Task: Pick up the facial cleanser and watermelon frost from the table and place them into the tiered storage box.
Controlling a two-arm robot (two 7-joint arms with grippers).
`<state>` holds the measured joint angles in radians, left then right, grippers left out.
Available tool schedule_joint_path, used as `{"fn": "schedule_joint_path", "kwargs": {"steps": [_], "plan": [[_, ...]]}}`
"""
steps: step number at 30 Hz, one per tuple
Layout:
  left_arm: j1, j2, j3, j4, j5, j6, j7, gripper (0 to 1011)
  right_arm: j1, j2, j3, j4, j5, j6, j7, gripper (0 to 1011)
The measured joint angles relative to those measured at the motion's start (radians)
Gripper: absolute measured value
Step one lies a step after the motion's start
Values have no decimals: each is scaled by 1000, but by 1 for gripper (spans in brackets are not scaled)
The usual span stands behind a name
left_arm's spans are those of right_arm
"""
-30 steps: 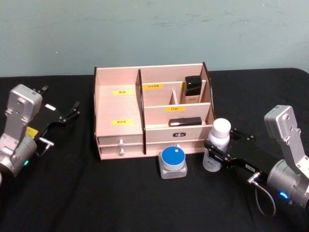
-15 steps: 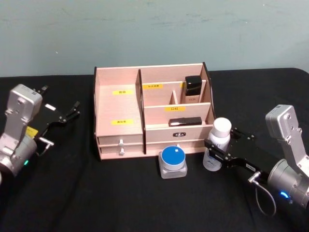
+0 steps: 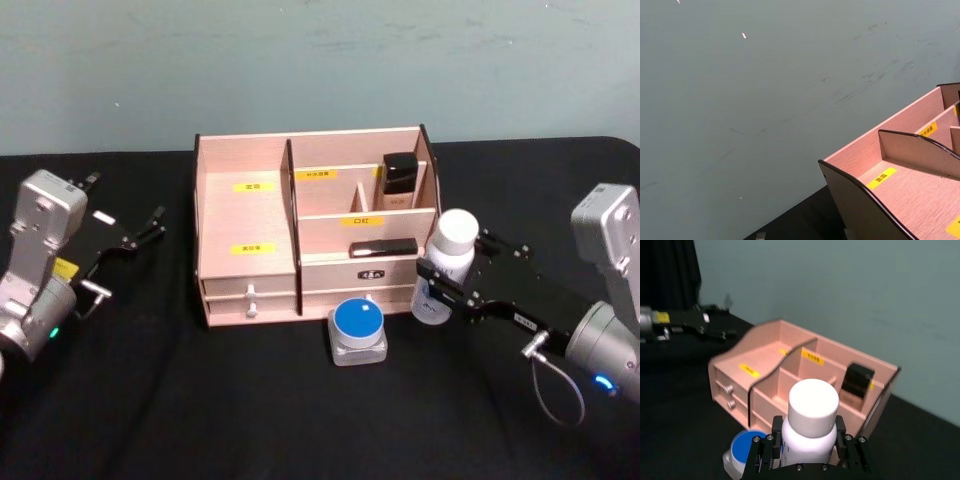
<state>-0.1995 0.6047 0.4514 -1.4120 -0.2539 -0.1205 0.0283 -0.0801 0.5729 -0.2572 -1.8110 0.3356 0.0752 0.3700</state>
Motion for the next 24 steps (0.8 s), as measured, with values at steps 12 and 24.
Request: {"fn": "schedule_joint_path", "kwargs": {"steps": [12,24], "plan": [[0,0,0,0,0,0,0,1010,69,-11,-9,-77,6,34,29,611],[0,0,0,0,0,0,0,1010,259,-88,-97,27,-27,59,42,611]]}}
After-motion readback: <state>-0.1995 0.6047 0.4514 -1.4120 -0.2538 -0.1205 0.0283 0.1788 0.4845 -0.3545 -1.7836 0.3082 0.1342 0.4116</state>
